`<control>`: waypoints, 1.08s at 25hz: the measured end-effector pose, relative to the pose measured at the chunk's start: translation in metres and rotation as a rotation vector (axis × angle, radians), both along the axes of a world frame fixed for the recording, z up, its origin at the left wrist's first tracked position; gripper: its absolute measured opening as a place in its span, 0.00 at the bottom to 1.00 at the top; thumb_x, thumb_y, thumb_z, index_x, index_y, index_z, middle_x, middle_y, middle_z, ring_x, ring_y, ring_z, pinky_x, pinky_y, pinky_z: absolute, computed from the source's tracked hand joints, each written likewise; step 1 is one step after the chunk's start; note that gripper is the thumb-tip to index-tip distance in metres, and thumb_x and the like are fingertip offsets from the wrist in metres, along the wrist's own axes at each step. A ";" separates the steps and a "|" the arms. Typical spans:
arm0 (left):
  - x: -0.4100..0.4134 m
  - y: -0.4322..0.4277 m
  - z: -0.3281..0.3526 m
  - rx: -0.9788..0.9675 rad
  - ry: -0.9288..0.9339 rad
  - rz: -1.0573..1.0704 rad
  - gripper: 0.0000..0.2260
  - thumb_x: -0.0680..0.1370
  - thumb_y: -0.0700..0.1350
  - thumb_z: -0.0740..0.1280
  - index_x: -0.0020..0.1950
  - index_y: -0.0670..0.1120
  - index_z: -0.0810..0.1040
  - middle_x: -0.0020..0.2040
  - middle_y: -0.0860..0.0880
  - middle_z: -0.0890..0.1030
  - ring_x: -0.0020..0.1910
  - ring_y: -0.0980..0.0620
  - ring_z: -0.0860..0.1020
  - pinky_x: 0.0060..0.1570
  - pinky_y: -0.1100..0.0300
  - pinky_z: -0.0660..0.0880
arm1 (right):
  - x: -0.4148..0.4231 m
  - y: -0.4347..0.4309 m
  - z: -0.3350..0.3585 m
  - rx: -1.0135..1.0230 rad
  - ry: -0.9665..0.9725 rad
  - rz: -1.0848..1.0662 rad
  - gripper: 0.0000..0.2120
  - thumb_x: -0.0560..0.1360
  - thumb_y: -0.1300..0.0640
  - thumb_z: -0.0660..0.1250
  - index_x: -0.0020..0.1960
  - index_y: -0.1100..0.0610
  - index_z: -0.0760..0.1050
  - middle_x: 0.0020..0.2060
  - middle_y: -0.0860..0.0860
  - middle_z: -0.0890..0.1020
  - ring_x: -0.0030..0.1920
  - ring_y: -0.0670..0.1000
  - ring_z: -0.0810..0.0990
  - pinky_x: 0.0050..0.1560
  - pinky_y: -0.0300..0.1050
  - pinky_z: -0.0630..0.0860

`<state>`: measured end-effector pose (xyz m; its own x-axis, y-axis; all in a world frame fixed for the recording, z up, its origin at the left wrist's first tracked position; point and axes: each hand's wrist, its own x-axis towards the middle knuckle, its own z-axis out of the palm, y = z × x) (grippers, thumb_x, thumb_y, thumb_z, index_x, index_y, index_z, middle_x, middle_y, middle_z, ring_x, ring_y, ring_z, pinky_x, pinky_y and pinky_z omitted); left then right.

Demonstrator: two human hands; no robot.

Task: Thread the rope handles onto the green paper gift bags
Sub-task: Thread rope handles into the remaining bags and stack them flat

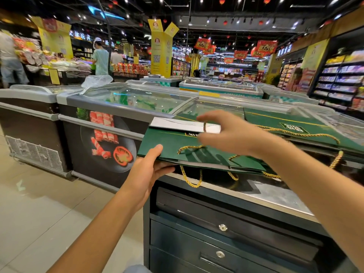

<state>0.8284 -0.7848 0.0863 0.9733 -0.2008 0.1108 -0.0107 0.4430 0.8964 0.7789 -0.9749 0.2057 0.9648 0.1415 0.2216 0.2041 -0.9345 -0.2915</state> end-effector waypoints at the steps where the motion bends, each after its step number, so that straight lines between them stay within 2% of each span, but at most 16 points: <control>1: -0.001 0.000 0.002 0.007 -0.012 0.006 0.08 0.84 0.44 0.60 0.58 0.47 0.78 0.49 0.45 0.86 0.49 0.46 0.84 0.55 0.49 0.80 | -0.004 0.004 -0.006 -0.064 0.030 0.055 0.33 0.78 0.48 0.68 0.80 0.49 0.61 0.80 0.47 0.61 0.80 0.48 0.56 0.77 0.47 0.52; 3: -0.003 -0.001 0.007 0.008 -0.045 0.018 0.09 0.84 0.44 0.60 0.59 0.46 0.79 0.48 0.46 0.86 0.49 0.48 0.84 0.54 0.50 0.80 | -0.007 0.013 -0.022 -0.109 0.081 0.149 0.41 0.76 0.47 0.72 0.82 0.46 0.54 0.81 0.45 0.55 0.80 0.46 0.51 0.77 0.43 0.49; 5: -0.007 -0.003 0.012 0.026 -0.103 0.022 0.10 0.84 0.45 0.61 0.61 0.46 0.78 0.49 0.47 0.86 0.49 0.49 0.84 0.52 0.52 0.79 | 0.000 0.019 -0.041 -0.170 0.028 0.170 0.44 0.76 0.49 0.72 0.83 0.46 0.50 0.81 0.47 0.57 0.80 0.50 0.55 0.77 0.44 0.56; 7: -0.011 -0.003 0.013 0.057 -0.174 0.014 0.13 0.81 0.49 0.64 0.63 0.47 0.78 0.52 0.47 0.86 0.52 0.49 0.84 0.53 0.51 0.79 | 0.007 0.024 -0.057 -0.296 -0.157 0.133 0.40 0.78 0.51 0.69 0.82 0.46 0.51 0.79 0.47 0.63 0.76 0.54 0.64 0.73 0.53 0.67; 10: -0.012 -0.001 0.012 0.096 -0.307 -0.024 0.28 0.76 0.64 0.68 0.68 0.47 0.74 0.59 0.44 0.84 0.56 0.46 0.83 0.55 0.49 0.79 | 0.011 0.026 -0.059 -0.266 -0.354 0.091 0.34 0.80 0.59 0.64 0.82 0.46 0.55 0.76 0.46 0.68 0.72 0.55 0.69 0.68 0.56 0.70; 12: -0.007 0.000 0.011 0.090 -0.360 -0.062 0.39 0.70 0.73 0.67 0.70 0.47 0.72 0.60 0.42 0.83 0.57 0.43 0.83 0.55 0.49 0.80 | 0.009 0.026 -0.050 -0.116 -0.419 0.107 0.33 0.79 0.65 0.62 0.81 0.47 0.59 0.74 0.47 0.71 0.71 0.54 0.70 0.68 0.54 0.70; 14: -0.004 -0.001 0.012 0.054 -0.314 -0.075 0.33 0.73 0.71 0.64 0.70 0.50 0.73 0.60 0.42 0.83 0.56 0.40 0.83 0.56 0.45 0.78 | 0.004 0.020 -0.034 0.073 -0.534 0.132 0.32 0.78 0.69 0.62 0.79 0.50 0.65 0.67 0.45 0.78 0.65 0.46 0.76 0.65 0.45 0.74; 16: -0.002 -0.007 0.010 0.076 -0.250 -0.046 0.24 0.79 0.64 0.64 0.69 0.51 0.72 0.59 0.42 0.83 0.55 0.40 0.83 0.58 0.42 0.78 | -0.001 0.011 -0.014 0.278 -0.644 0.148 0.24 0.80 0.69 0.61 0.73 0.53 0.71 0.48 0.35 0.80 0.46 0.34 0.78 0.47 0.29 0.73; 17: -0.001 -0.010 0.007 0.100 -0.219 -0.045 0.23 0.78 0.61 0.65 0.70 0.51 0.72 0.59 0.42 0.84 0.54 0.40 0.84 0.58 0.43 0.79 | -0.004 0.005 -0.004 0.395 -0.675 0.137 0.17 0.82 0.67 0.61 0.67 0.53 0.75 0.38 0.34 0.77 0.38 0.35 0.75 0.39 0.29 0.69; 18: -0.002 -0.013 0.006 0.112 -0.185 -0.059 0.25 0.77 0.59 0.68 0.71 0.51 0.71 0.58 0.42 0.84 0.53 0.40 0.84 0.58 0.44 0.80 | -0.005 -0.001 0.003 0.535 -0.684 0.116 0.10 0.83 0.65 0.61 0.59 0.53 0.76 0.33 0.37 0.75 0.34 0.38 0.73 0.36 0.31 0.68; 19: -0.001 -0.015 0.004 0.101 -0.157 -0.076 0.28 0.75 0.58 0.73 0.71 0.50 0.70 0.58 0.42 0.84 0.53 0.41 0.85 0.57 0.46 0.81 | -0.007 -0.007 0.010 0.693 -0.700 0.099 0.05 0.83 0.62 0.62 0.50 0.55 0.76 0.32 0.41 0.74 0.33 0.40 0.71 0.36 0.39 0.71; 20: 0.000 -0.018 0.003 0.101 -0.126 -0.087 0.32 0.72 0.58 0.76 0.72 0.51 0.69 0.58 0.42 0.84 0.53 0.41 0.85 0.58 0.47 0.81 | -0.008 -0.012 0.013 0.861 -0.716 0.087 0.08 0.83 0.59 0.64 0.45 0.59 0.73 0.33 0.47 0.74 0.35 0.48 0.72 0.37 0.47 0.73; 21: -0.001 -0.021 0.004 0.109 -0.111 -0.108 0.35 0.70 0.58 0.76 0.73 0.53 0.68 0.58 0.44 0.84 0.54 0.43 0.85 0.60 0.46 0.79 | -0.009 -0.015 0.014 1.035 -0.713 0.080 0.11 0.82 0.56 0.65 0.44 0.61 0.71 0.36 0.53 0.73 0.37 0.54 0.72 0.40 0.56 0.76; 23: -0.002 -0.030 0.007 0.131 -0.118 -0.137 0.37 0.70 0.59 0.76 0.74 0.58 0.64 0.60 0.48 0.83 0.56 0.46 0.84 0.65 0.44 0.75 | -0.012 -0.014 0.015 1.356 -0.664 0.080 0.08 0.82 0.55 0.66 0.45 0.56 0.76 0.41 0.60 0.75 0.41 0.58 0.77 0.48 0.66 0.80; 25: -0.003 -0.043 0.010 0.080 -0.117 -0.100 0.38 0.70 0.55 0.79 0.75 0.57 0.64 0.65 0.48 0.80 0.59 0.48 0.83 0.61 0.46 0.78 | -0.016 -0.011 0.012 1.580 -0.597 0.112 0.03 0.82 0.58 0.66 0.53 0.55 0.78 0.46 0.61 0.83 0.46 0.58 0.84 0.47 0.61 0.84; 27: 0.002 -0.050 0.013 0.011 -0.159 -0.069 0.27 0.76 0.42 0.74 0.73 0.48 0.69 0.63 0.45 0.82 0.57 0.48 0.83 0.49 0.52 0.82 | -0.019 -0.015 0.006 1.659 -0.588 0.106 0.06 0.82 0.61 0.65 0.58 0.58 0.78 0.49 0.57 0.87 0.47 0.55 0.86 0.43 0.51 0.84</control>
<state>0.8303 -0.8351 0.0991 0.9276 -0.2686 0.2596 -0.1224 0.4381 0.8906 0.7600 -0.9895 0.2116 0.7139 -0.5220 0.4667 0.6564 0.2668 -0.7056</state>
